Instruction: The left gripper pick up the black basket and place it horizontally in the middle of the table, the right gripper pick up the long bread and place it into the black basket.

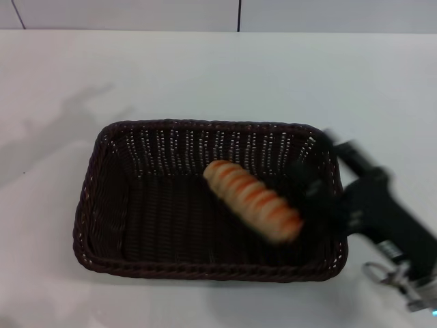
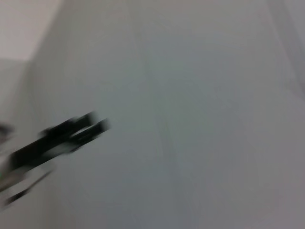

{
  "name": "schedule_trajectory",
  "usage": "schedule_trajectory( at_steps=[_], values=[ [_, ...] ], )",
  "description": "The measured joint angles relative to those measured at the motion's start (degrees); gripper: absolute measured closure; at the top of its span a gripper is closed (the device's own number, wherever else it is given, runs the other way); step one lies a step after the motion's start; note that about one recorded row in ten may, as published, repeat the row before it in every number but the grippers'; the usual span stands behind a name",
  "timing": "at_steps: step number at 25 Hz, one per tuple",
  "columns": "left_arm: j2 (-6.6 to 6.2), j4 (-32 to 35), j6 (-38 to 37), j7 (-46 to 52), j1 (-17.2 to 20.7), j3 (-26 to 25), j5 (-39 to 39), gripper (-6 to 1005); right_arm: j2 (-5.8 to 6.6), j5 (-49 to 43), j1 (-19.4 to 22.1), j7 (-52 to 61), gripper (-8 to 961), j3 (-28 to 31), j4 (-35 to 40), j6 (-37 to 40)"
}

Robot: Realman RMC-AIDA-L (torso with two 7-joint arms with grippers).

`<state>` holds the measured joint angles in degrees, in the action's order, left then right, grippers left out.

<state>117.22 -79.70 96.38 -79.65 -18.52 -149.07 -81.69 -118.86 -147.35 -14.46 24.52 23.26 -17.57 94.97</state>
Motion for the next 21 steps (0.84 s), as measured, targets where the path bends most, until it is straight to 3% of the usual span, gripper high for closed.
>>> schedule_trajectory(
  at_steps=[3,6,9,15,18,21],
  values=[
    [0.25,1.3,-2.0,-1.0,0.7,0.0,0.0,322,-0.1,7.8,5.6,-0.8,309,7.6,3.1,5.2],
    [0.41,3.7,-3.8,-2.0,1.3,-0.4,0.1,322,-0.22,13.4,7.7,-1.3,240,11.4,5.1,7.2],
    [0.52,8.9,-5.9,-4.3,1.6,-2.1,0.7,323,-0.31,22.3,9.4,-3.4,245,14.0,7.0,7.8],
    [0.62,27.2,-11.0,-16.3,1.3,-8.0,6.6,322,-0.71,33.5,9.9,-12.9,245,14.2,7.2,6.4],
    [0.42,41.5,-15.2,-33.0,1.2,-12.8,13.8,322,-0.73,36.8,9.4,-17.2,245,14.3,6.9,5.1],
    [0.4,46.4,-16.6,-40.4,1.1,-14.2,15.8,322,-0.74,38.5,9.2,-20.1,245,14.3,6.6,4.3]
  ],
)
